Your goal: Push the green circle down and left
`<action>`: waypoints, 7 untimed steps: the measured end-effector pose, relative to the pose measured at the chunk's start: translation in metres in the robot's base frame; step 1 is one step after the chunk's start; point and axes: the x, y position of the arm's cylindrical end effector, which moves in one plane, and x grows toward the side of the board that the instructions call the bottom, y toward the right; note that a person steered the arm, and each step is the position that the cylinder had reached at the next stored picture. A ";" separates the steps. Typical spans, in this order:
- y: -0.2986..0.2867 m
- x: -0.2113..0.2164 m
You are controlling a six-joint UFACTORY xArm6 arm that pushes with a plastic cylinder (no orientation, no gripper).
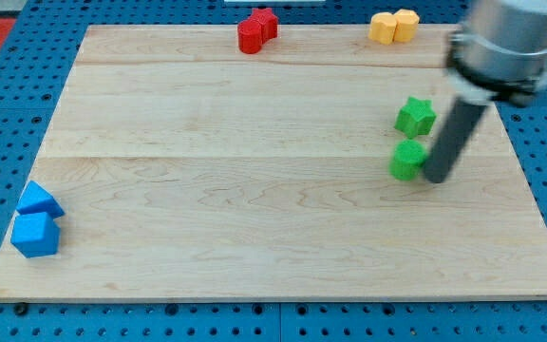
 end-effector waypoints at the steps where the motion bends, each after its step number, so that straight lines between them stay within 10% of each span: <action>1: -0.060 0.003; 3: 0.033 -0.006; 6: -0.101 -0.020; 7: -0.050 -0.008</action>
